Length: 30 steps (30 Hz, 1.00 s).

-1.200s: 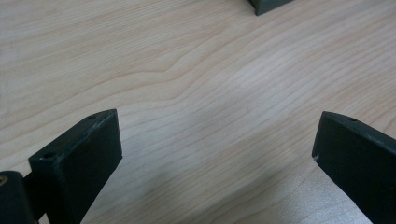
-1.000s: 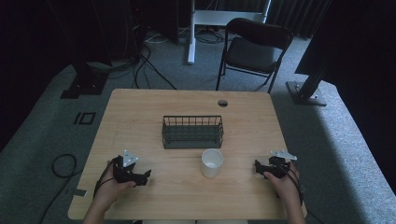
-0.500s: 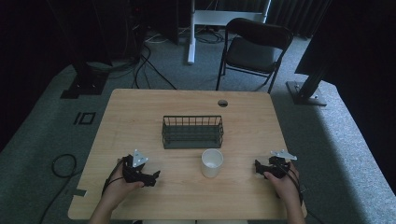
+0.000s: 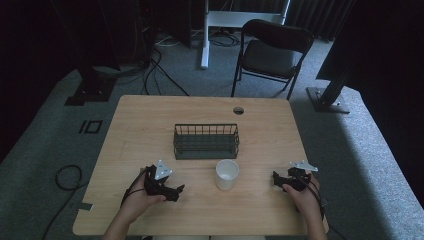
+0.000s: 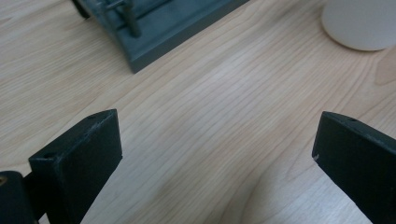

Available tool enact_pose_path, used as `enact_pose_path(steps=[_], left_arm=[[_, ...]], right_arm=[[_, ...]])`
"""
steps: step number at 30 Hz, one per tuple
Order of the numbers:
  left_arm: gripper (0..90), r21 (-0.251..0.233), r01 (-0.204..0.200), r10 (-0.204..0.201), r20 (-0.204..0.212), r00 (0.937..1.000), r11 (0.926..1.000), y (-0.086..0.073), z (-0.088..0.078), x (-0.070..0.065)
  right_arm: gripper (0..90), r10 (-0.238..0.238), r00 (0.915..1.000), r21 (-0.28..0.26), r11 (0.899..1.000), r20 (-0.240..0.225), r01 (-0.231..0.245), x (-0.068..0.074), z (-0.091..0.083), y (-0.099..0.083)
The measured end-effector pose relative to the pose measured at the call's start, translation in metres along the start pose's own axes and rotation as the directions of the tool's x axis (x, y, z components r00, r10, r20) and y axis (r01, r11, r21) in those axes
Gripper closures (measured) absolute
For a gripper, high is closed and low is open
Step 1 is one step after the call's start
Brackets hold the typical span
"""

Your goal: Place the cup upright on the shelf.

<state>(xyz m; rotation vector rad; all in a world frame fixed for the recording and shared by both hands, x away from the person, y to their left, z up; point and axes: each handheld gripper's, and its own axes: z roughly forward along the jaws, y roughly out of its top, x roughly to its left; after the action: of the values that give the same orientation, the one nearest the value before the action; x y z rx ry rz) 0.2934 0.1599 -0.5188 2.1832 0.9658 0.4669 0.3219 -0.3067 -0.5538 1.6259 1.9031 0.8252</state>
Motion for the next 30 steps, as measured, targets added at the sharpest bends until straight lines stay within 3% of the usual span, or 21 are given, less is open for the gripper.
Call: enact_pose_path(steps=[5,9,15,19,30], left_arm=[[2.0,-0.012,-0.018,0.018,0.021,0.9996,0.9998,0.005,0.003,-0.008],[2.0,-0.038,-0.026,0.029,0.075,0.9968,0.9989,0.013,0.005,-0.015],[2.0,-0.046,-0.053,0.057,0.095,0.9939,0.9976,0.021,0.008,-0.024],[2.0,-0.058,-0.081,0.087,0.117,0.9893,0.9951,0.029,0.012,-0.032],[2.0,-0.103,-0.108,0.125,0.176,0.9765,0.9888,0.042,0.024,-0.049]], right_arm=[[11.7,0.000,1.0000,0.000,1.000,0.000,0.000,0.000,0.000,0.000],[11.7,0.000,1.0000,0.000,1.000,0.000,0.000,0.000,0.000,0.000],[11.7,0.000,1.0000,0.000,1.000,0.000,0.000,0.000,0.000,0.000],[11.7,0.000,1.0000,0.000,1.000,0.000,0.000,0.000,0.000,0.000],[11.7,0.000,1.0000,0.000,1.000,0.000,0.000,0.000,0.000,0.000]])
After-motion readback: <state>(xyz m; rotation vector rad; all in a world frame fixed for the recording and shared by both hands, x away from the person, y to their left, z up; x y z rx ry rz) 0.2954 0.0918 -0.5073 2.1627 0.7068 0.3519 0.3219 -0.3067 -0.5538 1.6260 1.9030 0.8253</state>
